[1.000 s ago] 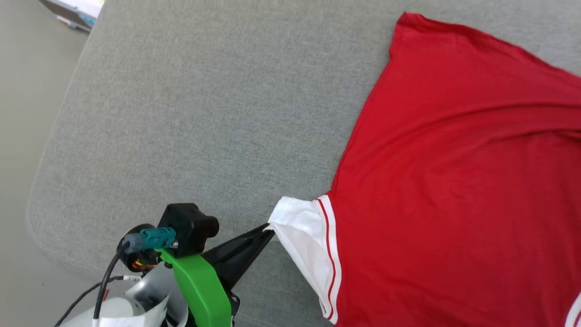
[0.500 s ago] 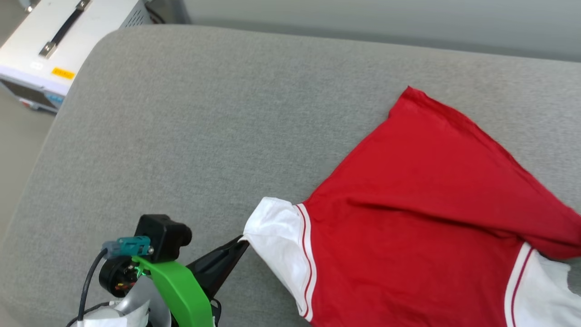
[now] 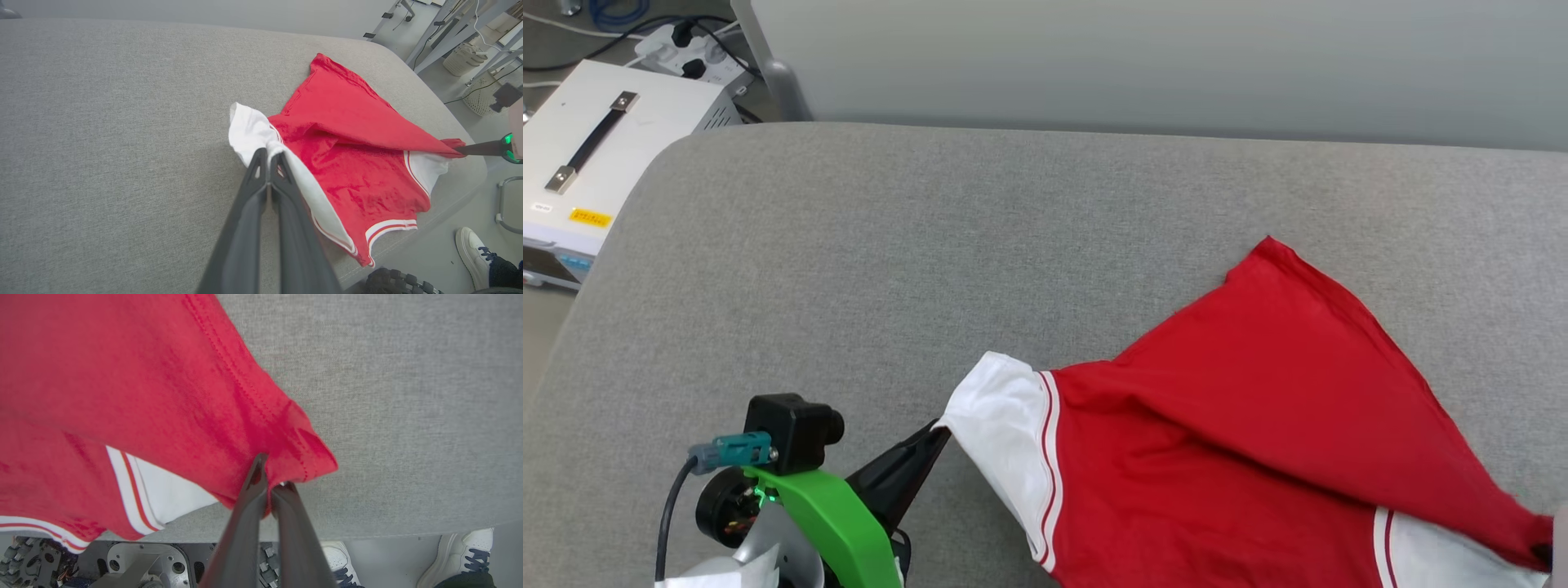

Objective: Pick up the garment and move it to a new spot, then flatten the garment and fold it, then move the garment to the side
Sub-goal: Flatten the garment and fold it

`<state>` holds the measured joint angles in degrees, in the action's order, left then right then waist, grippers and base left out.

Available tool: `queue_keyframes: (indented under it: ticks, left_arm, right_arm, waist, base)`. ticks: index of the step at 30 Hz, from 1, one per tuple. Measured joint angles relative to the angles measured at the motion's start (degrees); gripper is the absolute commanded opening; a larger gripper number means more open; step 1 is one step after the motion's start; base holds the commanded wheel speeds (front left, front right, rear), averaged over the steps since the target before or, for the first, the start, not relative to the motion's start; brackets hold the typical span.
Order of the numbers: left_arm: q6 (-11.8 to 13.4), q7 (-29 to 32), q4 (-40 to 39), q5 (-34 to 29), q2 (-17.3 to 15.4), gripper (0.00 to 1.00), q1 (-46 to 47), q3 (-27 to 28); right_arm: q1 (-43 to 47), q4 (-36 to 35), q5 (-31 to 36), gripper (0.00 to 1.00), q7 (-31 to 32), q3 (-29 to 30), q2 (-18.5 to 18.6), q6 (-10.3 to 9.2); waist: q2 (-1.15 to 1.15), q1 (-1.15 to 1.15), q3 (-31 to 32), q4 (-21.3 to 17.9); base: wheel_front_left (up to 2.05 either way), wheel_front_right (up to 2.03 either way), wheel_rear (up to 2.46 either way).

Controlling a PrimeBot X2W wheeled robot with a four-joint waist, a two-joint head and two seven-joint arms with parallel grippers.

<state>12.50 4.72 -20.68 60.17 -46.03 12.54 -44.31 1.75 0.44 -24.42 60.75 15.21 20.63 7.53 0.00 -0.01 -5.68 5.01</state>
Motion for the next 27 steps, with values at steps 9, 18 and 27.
queue_keyframes:
  ticks: [9,18,27]
  left_arm:
    - [-0.67,-1.70,1.79,0.11,2.24,0.00,-0.19,-0.23]
    - [-0.66,-1.65,0.15,-1.13,1.68,0.00,-0.15,-0.77]
    - [-0.15,-1.15,-3.80,-2.89,1.13,0.00,0.51,-1.22]
  right_arm:
    - [3.89,-0.23,0.00,1.00,-2.74,-0.35,-1.81,0.00]
    - [0.16,-3.54,-3.16,1.00,-4.25,-1.86,0.37,0.00]
    - [-10.33,-10.66,-6.00,1.00,1.31,-4.75,4.41,0.00]
  waist:
    - [0.00,0.00,0.29,-0.02]
    - [0.00,0.00,-1.14,0.70]
    - [0.00,0.00,-3.89,3.09]
  base:
    - [0.00,0.00,0.00]
    - [0.00,0.00,0.00]
    - [0.00,0.00,0.00]
